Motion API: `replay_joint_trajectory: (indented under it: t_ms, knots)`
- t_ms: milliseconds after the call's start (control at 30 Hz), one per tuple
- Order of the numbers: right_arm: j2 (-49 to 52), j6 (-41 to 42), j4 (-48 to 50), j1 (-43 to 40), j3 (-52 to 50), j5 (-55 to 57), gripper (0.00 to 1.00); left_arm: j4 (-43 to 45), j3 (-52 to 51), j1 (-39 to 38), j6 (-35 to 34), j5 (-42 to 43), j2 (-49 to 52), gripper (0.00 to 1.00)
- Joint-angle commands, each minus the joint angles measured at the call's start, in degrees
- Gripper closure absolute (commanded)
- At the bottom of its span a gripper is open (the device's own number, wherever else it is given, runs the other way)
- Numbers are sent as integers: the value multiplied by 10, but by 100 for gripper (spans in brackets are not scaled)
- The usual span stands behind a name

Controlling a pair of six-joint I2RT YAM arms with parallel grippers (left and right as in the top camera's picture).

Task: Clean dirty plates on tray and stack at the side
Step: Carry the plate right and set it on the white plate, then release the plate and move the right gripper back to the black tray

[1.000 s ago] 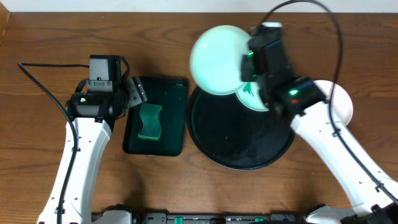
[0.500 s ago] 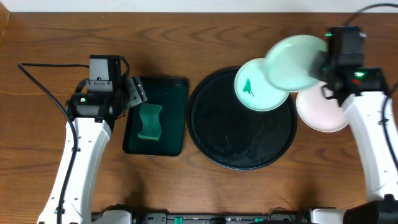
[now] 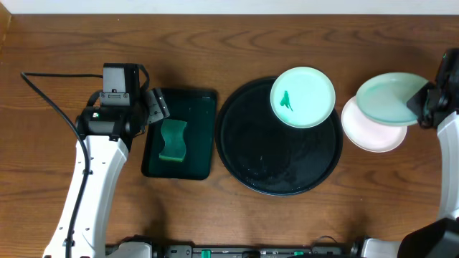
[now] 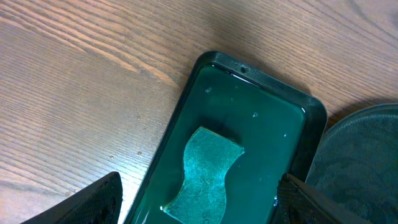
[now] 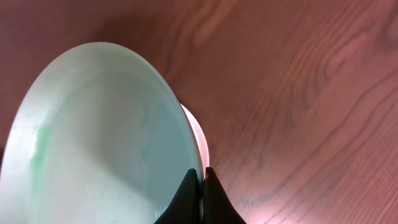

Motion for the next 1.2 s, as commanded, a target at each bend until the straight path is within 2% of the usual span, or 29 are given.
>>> replay_joint_trajectory:
  t_ms: [0, 367, 633, 700, 867, 933, 1167]
  knots:
    - [-12, 26, 24, -6, -41, -4, 99, -1, 9, 2, -1, -7, 0, 20]
    - [-12, 59, 159, -5, -201, -5, 99, -1, 9, 2, -1, -7, 0, 20]
    - [-12, 59, 201, -5, -244, -5, 99, -1, 9, 2, -1, -7, 0, 20]
    - [-12, 59, 198, -5, -245, -5, 94, -1, 9, 2, -1, -7, 0, 20]
    - [-12, 58, 194, -5, -245, -9, 70, -1, 9, 2, -1, -7, 0, 20]
    - [-12, 31, 195, -5, -245, -32, 63, -1, 9, 2, -1, -7, 0, 20]
    - [-12, -91, 178, 4, -217, -169, 59, -1, 9, 2, -1, -7, 0, 20]
